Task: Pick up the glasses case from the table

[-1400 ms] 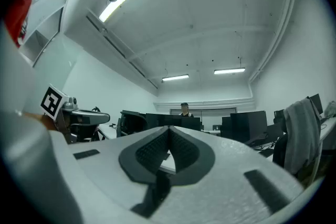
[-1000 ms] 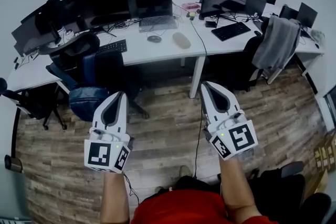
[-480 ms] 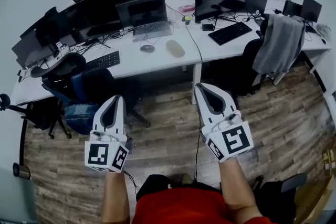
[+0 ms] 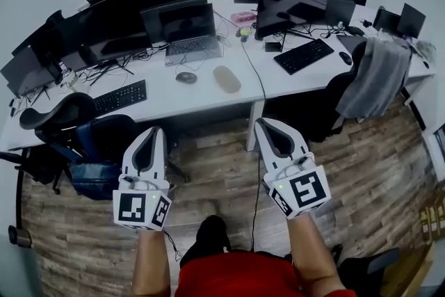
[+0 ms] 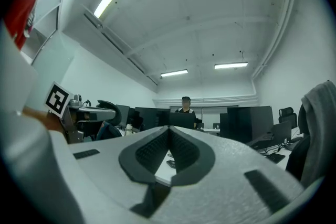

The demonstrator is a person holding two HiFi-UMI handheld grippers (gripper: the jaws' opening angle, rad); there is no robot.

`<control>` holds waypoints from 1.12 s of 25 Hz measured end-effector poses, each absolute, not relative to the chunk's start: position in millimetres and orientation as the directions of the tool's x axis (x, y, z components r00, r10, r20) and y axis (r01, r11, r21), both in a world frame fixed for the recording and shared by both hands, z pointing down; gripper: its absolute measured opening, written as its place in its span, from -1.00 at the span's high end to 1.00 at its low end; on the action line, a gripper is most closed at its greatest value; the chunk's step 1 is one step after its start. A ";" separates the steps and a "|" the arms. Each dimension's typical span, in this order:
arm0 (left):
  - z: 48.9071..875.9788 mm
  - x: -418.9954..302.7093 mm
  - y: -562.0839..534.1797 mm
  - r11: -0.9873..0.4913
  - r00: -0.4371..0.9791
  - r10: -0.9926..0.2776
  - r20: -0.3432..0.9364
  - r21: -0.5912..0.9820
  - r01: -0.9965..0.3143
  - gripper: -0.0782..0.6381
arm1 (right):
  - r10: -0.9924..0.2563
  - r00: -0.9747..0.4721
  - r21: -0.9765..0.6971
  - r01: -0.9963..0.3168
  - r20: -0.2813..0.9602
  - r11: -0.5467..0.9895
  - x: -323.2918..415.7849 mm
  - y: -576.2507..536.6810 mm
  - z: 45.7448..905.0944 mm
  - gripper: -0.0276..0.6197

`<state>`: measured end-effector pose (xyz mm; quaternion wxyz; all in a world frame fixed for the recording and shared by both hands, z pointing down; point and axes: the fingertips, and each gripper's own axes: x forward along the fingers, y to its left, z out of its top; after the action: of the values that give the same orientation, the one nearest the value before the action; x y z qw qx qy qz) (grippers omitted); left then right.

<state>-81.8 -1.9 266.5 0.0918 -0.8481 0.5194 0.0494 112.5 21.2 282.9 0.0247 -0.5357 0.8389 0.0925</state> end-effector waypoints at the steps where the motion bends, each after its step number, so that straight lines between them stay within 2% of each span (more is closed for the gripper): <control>1: 268.4 -81.1 -18.5 -0.449 0.461 -0.868 -0.183 -0.105 -0.887 0.74 | -0.896 -0.422 0.136 -0.904 -0.136 0.405 111.3 5.8 283.9 0.90; 11: 293.8 -86.1 -183.6 -0.540 0.546 -0.821 -0.164 -0.083 -0.837 0.74 | -0.936 -0.346 0.140 -0.932 -0.069 0.334 94.2 -158.3 305.7 0.89; 28: 330.7 -93.9 -316.6 -0.548 0.543 -0.824 -0.161 -0.015 -0.836 0.74 | -0.917 -0.303 0.174 -0.919 0.260 0.353 88.3 -336.6 423.9 0.05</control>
<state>-93.9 -316.6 330.7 0.0450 -0.8772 0.4732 0.0675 88.3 -336.6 423.9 -0.1583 -0.5689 0.8070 -0.0040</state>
